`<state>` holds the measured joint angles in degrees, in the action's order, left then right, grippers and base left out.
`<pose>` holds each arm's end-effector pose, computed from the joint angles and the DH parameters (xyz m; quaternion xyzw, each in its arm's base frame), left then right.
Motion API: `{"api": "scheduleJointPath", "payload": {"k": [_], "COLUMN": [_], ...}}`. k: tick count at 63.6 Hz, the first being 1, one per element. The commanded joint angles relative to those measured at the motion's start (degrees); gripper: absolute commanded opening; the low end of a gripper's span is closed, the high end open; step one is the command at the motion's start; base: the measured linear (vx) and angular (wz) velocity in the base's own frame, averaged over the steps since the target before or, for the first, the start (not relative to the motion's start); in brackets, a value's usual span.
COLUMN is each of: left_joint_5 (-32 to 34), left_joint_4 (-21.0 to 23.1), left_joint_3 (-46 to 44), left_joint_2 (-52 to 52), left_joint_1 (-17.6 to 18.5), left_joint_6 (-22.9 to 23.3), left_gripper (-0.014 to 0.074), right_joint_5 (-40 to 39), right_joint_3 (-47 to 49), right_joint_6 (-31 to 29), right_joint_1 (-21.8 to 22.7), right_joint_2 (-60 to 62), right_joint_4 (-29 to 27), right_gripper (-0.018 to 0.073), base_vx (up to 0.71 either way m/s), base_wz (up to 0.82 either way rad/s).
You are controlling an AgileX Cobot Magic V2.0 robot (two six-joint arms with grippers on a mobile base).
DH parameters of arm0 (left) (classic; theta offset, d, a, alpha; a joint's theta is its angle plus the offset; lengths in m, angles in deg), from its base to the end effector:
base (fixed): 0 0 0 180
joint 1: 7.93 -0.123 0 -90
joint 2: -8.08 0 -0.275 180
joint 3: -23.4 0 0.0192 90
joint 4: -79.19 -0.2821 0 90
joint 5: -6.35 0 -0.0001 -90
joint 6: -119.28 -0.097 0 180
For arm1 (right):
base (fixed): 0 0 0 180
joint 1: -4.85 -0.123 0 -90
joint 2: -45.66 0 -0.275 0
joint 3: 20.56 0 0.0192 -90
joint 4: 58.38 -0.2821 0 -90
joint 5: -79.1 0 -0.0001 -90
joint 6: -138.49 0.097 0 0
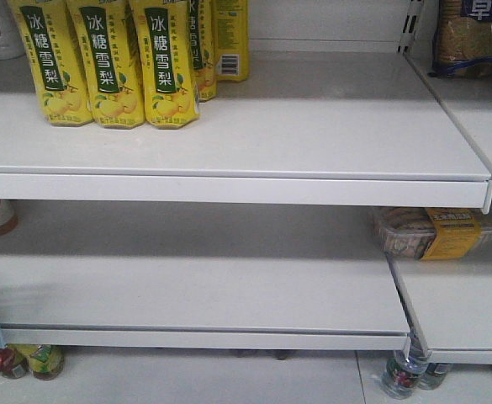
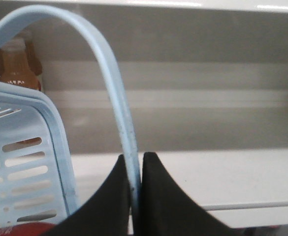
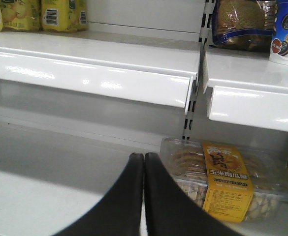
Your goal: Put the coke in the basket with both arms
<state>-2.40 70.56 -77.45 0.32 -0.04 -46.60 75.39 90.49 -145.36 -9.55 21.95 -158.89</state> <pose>0.1040 -0.0122 0.1850 0.0072 0.7405 -0.0705 0.6683 0.1250 0.0258 0.2340 -0.0904 0.7217 0.0432 0.6849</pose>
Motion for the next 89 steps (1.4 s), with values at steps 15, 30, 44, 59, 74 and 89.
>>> {"api": "scheduleJointPath", "payload": {"k": [15, 30, 44, 59, 74, 89], "left_joint_5": [10.96, 10.96, 10.96, 10.96, 10.96, 10.89], "left_joint_4": [-3.03, -1.14, 4.35, 4.51, 4.51, 4.51], "left_joint_3": [0.49, 0.49, 0.54, 0.54, 0.36, 0.11], "left_joint_2": [1.35, 1.35, 1.35, 1.35, 1.3, 1.24], "left_joint_1": [-3.57, -3.57, -3.57, -3.57, -3.57, -3.57], "left_joint_6": [-1.77, -1.89, -7.11, -8.21, -8.19, -8.19], "left_gripper": [-0.0006, -0.0006, -0.0006, -0.0006, -0.0006, -0.0006], "right_joint_5": [1.02, 1.02, 1.02, 1.02, 1.02, 1.02], "right_joint_3": [1.45, 1.45, 1.45, 1.45, 1.45, 1.45], "right_joint_6": [-0.61, -0.61, -0.61, -0.61, -0.61, -0.61], "right_joint_1": [0.04, 0.04, 0.04, 0.04, 0.04, 0.04], "right_joint_2": [-0.37, -0.37, -0.37, -0.37, -0.37, -0.37], "right_joint_4": [-1.9, -1.9, -1.9, -1.9, -1.9, -1.9], "right_gripper": [-0.0009, -0.0009, -0.0009, -0.0009, -0.0009, -0.0009], "base_vx": [0.0, 0.0, 0.0, 0.0, 0.0, 0.0], "base_wz": [0.0, 0.0, 0.0, 0.0, 0.0, 0.0]}}
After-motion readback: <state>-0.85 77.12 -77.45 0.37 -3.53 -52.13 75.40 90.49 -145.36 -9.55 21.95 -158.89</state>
